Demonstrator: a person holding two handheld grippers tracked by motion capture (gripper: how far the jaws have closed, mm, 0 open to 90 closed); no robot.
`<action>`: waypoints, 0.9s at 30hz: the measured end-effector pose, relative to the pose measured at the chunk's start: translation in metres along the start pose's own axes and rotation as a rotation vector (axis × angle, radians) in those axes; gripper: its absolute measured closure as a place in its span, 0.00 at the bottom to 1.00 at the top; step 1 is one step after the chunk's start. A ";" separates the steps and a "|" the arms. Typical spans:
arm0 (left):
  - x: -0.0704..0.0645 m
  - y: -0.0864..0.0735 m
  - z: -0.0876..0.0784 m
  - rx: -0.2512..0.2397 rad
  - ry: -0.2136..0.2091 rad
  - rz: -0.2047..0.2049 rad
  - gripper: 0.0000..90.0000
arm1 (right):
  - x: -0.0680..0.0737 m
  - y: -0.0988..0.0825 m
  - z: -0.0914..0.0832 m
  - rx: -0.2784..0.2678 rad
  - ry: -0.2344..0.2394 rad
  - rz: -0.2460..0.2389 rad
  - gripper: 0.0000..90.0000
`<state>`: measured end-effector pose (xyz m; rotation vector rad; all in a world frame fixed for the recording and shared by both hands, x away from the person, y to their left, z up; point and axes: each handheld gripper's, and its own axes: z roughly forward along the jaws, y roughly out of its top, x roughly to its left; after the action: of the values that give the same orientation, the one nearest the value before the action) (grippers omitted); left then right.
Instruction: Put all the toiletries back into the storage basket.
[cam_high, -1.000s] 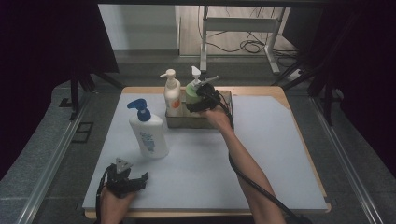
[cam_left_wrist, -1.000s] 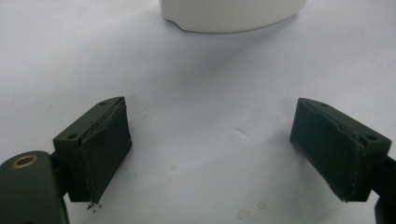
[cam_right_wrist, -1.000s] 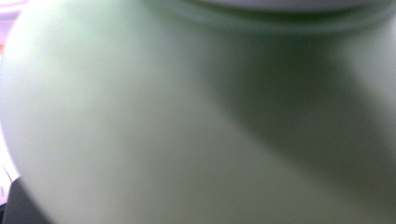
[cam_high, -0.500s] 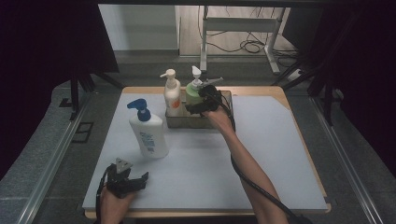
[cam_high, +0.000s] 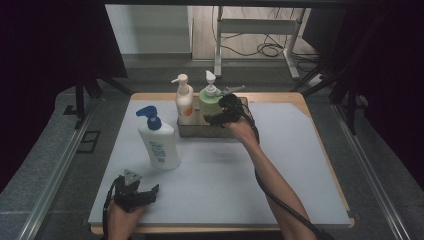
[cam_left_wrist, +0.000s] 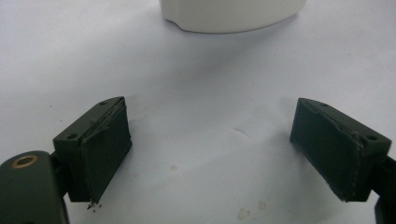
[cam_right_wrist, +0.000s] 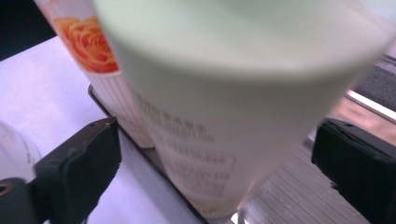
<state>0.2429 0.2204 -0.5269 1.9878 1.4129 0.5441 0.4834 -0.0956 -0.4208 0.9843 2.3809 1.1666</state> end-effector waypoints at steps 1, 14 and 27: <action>0.000 0.000 0.000 0.000 0.000 0.000 0.13 | -0.001 -0.001 -0.002 0.002 0.002 0.000 0.06; 0.000 0.000 0.000 -0.002 0.000 -0.001 0.13 | -0.017 -0.014 -0.025 0.038 0.011 -0.022 0.45; 0.000 0.000 0.000 0.000 0.000 -0.001 0.13 | -0.028 -0.023 -0.018 0.075 -0.027 0.041 0.91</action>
<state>0.2428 0.2204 -0.5269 1.9867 1.4138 0.5440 0.4834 -0.1353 -0.4285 1.0709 2.4090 1.0786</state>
